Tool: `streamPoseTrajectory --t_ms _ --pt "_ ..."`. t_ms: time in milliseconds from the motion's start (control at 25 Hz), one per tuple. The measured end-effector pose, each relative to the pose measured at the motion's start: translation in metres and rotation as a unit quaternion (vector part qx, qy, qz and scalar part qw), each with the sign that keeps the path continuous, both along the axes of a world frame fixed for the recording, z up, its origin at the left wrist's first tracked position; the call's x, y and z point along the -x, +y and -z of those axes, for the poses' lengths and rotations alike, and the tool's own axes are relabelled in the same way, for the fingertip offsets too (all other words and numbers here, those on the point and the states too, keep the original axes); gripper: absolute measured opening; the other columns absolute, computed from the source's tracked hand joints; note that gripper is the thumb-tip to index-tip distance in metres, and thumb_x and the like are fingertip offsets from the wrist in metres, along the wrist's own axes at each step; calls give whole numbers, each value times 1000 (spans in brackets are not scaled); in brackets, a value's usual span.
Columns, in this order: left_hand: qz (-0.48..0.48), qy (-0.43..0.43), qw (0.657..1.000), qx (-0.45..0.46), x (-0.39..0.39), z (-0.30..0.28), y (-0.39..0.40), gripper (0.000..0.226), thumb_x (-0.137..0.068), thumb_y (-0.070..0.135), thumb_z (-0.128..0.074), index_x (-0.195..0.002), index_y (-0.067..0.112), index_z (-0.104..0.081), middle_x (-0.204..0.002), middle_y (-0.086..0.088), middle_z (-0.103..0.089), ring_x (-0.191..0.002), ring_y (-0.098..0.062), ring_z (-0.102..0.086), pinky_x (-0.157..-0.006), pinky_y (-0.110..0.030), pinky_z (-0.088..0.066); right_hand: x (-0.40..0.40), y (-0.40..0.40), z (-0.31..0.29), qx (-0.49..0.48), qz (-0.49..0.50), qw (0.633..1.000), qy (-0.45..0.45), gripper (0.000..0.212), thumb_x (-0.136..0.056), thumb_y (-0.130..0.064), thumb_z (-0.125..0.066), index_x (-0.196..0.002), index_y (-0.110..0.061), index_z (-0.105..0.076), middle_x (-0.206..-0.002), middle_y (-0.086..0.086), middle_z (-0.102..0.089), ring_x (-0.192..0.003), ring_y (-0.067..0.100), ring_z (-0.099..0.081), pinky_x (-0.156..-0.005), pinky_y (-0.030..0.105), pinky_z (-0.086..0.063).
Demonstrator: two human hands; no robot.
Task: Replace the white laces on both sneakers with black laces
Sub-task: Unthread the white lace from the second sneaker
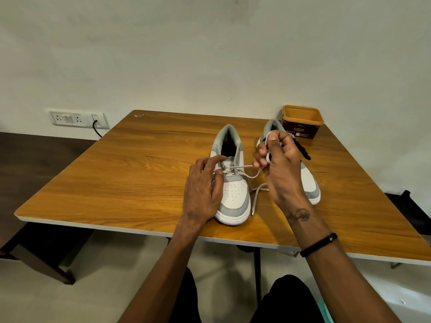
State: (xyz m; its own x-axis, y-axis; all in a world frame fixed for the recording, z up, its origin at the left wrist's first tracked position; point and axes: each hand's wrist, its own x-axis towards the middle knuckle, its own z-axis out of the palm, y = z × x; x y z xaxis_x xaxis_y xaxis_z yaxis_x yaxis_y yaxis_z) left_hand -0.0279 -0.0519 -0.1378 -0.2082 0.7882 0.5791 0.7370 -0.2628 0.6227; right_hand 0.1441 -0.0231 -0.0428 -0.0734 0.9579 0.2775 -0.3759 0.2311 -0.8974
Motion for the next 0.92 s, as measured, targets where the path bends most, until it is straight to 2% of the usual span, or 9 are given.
streamPoseTrajectory --t_ms 120,200,280,360,480,600,680,840,920 --pt "-4 3 1000 5 0 1 1 42 -104 33 -37 -142 30 -54 -133 3 -55 -119 -11 -49 -96 -35 -50 -11 4 1 -34 52 989 -137 19 -112 -31 -47 -115 -14 -54 -72 -3 -58 -59 5 -47 -53 22 -38" --pt "-6 3 1000 8 0 1 1 43 -104 35 -36 -142 31 -53 -134 3 -55 -119 -11 -49 -95 -35 -50 -19 2 3 -78 93 959 -255 17 -111 -32 -48 -113 -18 -57 -75 -2 -62 -61 2 -53 -56 17 -41" --pt "-7 6 1000 10 0 1 1 42 -104 35 -36 -142 32 -53 -134 3 -55 -119 -11 -48 -95 -35 -50 -26 2 5 -100 115 925 -348 12 -109 -29 -52 -110 -21 -61 -83 -6 -67 -74 0 -63 -61 12 -45" --pt "-10 9 1000 11 -1 0 1 41 -105 35 -36 -142 32 -53 -133 4 -55 -118 -10 -48 -94 -36 -50 -30 3 9 -91 85 885 -448 8 -106 -27 -57 -108 -22 -63 -95 -9 -68 -87 3 -66 -65 15 -46" --pt "-11 8 1000 8 0 0 1 41 -105 34 -37 -142 32 -53 -133 5 -55 -117 -10 -48 -94 -35 -50 -26 3 22 -111 19 802 -587 20 -102 -41 -63 -107 -22 -66 -106 -9 -68 -84 7 -62 -63 21 -43" --pt "-11 7 1000 5 0 1 0 41 -105 33 -37 -142 32 -53 -134 5 -55 -117 -9 -48 -93 -34 -50 -20 3 32 -175 29 765 -620 31 -98 -52 -65 -104 -22 -71 -94 -7 -70 -75 7 -60 -60 31 -47" --pt "-12 7 1000 4 0 0 0 40 -105 33 -38 -143 32 -53 -134 5 -55 -117 -9 -48 -93 -33 -50 -19 4 33 -194 72 778 -593 26 -101 -45 -64 -95 -21 -72 -79 -5 -69 -69 10 -61 -60 36 -52" --pt "-15 5 1000 -1 -1 -1 0 38 -107 37 -40 -142 33 -54 -133 6 -55 -117 -8 -48 -94 -36 -51 -27 0 35 -112 118 859 -485 16 -100 -28 -65 -86 -20 -69 -75 -13 -65 -66 3 -62 -57 16 -42" --pt "-10 -3 1000 -1 -2 -2 -1 37 -108 43 -42 -141 34 -55 -133 5 -53 -120 -9 -48 -95 -39 -52 -31 0 40 -64 127 881 -451 14 -99 -25 -67 -85 -21 -70 -78 -15 -67 -73 -3 -64 -62 17 -46"
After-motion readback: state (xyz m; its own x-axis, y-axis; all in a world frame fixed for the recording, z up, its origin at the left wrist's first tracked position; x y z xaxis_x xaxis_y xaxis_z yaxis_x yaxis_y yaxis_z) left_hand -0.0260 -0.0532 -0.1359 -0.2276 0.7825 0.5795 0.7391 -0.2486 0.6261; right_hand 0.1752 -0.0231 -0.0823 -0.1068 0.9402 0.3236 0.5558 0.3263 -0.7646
